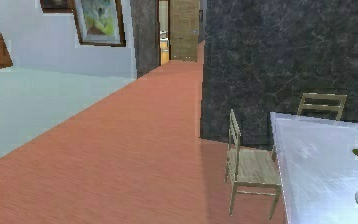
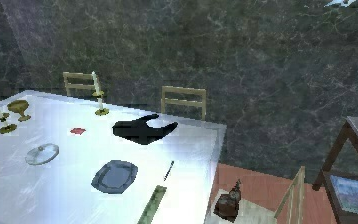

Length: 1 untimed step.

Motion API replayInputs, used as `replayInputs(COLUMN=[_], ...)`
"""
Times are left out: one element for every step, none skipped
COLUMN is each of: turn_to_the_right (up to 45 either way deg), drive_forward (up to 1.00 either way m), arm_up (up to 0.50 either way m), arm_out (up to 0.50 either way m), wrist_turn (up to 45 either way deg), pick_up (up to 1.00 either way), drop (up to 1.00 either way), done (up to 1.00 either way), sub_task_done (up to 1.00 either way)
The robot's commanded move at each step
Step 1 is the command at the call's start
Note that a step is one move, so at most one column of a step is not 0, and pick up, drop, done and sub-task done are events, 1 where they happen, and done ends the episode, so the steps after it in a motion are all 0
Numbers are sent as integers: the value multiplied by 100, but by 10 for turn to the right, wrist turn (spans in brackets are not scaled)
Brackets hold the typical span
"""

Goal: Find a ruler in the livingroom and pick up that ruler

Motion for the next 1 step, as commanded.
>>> replayInputs(turn_to_the_right=[0], drive_forward=[0], arm_up=[50], arm_out=[0], wrist_turn=[0], pick_up=[0], drop=[0], done=[0], sub_task_done=[0])
